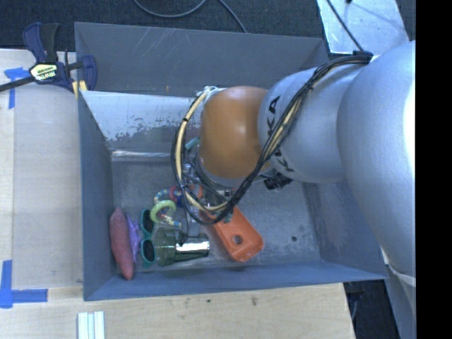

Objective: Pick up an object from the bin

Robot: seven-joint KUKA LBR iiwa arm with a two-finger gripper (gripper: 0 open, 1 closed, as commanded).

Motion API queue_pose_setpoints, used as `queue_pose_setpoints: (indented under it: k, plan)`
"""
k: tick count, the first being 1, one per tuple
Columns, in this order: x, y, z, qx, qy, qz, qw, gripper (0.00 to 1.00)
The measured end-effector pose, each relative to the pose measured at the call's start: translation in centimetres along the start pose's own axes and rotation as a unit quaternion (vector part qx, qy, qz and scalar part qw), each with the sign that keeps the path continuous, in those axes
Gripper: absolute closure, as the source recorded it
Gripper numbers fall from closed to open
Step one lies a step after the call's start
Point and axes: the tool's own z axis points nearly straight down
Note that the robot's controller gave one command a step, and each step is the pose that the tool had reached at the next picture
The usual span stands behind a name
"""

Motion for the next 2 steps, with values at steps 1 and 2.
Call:
queue_pose_setpoints:
  k: [1,2]
  plan:
    - [-0.9,-1.4,-1.3,-0.001,-0.0015,-0.040,0.9992,0.00]
    - [-1.6,-2.0,0.7,0.000,-0.0003,0.012,0.9999,1.00]
